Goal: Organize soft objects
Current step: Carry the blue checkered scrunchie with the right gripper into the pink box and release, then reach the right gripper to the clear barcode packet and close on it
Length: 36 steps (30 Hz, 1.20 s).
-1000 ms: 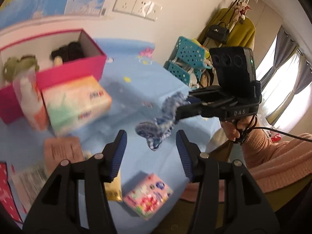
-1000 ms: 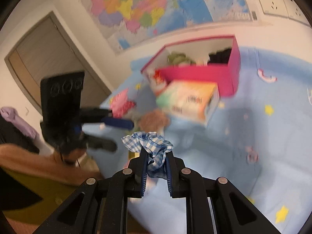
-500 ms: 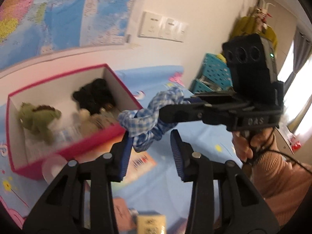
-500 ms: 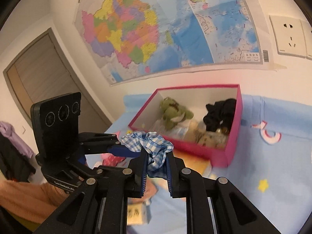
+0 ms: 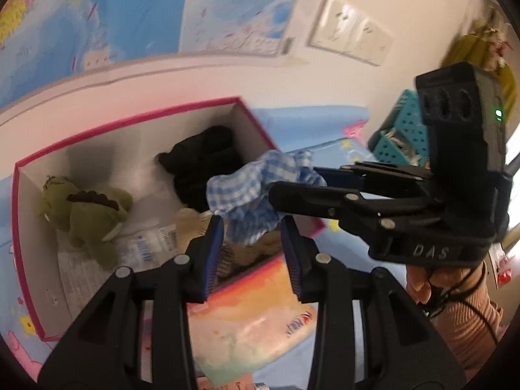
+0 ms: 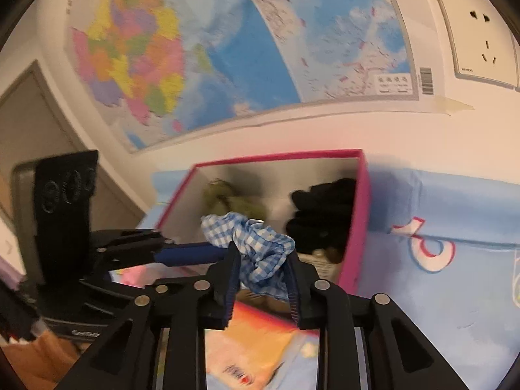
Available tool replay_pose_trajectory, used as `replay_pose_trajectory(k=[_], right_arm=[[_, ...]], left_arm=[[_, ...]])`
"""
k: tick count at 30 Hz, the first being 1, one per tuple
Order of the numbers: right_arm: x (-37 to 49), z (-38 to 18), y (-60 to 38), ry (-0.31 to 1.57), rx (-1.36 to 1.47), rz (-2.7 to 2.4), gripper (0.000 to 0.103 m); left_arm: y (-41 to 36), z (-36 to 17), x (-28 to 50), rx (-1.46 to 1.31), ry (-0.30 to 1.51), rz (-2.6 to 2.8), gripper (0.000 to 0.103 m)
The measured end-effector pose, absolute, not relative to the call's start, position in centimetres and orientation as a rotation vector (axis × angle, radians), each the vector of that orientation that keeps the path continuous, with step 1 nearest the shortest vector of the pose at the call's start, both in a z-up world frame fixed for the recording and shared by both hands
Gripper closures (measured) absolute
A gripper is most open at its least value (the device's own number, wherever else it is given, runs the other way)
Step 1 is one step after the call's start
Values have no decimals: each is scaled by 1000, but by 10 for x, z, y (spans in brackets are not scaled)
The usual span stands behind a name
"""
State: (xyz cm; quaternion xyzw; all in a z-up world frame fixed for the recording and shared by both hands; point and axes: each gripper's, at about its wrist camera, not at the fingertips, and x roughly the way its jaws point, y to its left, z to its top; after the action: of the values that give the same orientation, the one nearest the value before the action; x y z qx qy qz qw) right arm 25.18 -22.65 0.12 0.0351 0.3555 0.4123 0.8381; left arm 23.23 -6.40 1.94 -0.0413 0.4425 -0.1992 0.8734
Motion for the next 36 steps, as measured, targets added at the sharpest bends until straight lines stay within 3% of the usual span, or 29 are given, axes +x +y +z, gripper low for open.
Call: replay_pose_trajectory(k=[3, 11, 22, 36], right_arm=[[261, -5, -222, 766, 50, 793, 56], [245, 2, -232, 696, 52, 774, 56], [168, 10, -244, 641, 43, 984, 51], [79, -72, -134, 893, -139, 1334, 51]], left_arm=[[-62, 15, 237, -85, 934, -388, 55], [-51, 25, 222, -77, 874, -386, 55], [-4, 50, 135, -107, 717, -404, 53], [69, -30, 58, -197, 870, -199, 53]])
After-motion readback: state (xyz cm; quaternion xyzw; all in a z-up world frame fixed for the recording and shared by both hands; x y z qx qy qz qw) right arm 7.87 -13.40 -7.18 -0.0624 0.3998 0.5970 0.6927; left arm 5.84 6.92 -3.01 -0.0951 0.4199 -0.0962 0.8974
